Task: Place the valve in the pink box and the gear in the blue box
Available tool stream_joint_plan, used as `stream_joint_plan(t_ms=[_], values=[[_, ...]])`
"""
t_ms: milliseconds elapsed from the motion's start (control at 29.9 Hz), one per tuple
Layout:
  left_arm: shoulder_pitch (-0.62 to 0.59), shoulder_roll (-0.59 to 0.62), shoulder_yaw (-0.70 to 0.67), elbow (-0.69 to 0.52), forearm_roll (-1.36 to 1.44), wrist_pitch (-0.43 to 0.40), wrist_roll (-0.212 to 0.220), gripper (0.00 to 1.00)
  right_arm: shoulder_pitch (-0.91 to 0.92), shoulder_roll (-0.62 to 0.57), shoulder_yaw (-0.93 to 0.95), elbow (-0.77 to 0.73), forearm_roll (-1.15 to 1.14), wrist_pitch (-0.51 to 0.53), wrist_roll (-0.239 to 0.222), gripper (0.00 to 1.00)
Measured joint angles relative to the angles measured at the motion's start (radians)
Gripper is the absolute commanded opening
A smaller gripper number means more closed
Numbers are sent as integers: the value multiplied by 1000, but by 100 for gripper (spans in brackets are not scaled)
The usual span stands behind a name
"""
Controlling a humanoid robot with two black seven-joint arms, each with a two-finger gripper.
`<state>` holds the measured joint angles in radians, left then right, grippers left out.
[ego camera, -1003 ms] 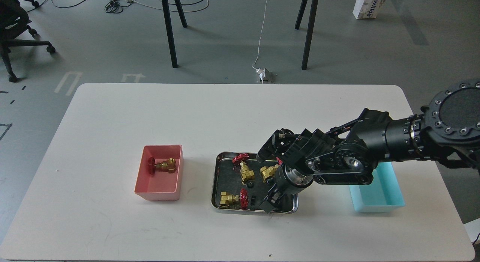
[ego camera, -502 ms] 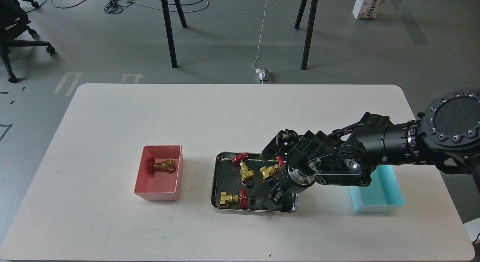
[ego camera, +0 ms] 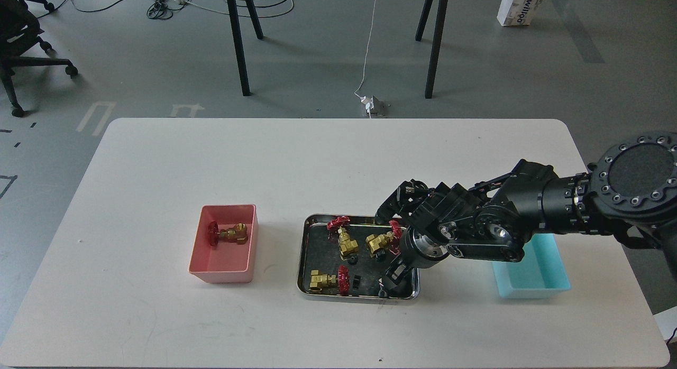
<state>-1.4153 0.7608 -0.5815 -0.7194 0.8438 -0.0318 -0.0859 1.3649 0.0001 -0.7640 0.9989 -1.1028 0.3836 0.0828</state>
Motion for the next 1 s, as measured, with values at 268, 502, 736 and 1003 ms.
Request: stream_joint_plan(t_ms=[268,502,736,1003], values=[[0,4,0,0,0,0,0,95,-9,0,0,-11,2,-2,0,45],[0,5,-1,0,0,0,0,95,-9,0,4,-18,3,-3,0,27],[1,6,-1,2,0,-1,-1,95,-3,0,8,-19,5,-3,-1,9],[1,8,-1,2,-1,-2,-2,95,58,0,75,-14,43,5,-1,8]])
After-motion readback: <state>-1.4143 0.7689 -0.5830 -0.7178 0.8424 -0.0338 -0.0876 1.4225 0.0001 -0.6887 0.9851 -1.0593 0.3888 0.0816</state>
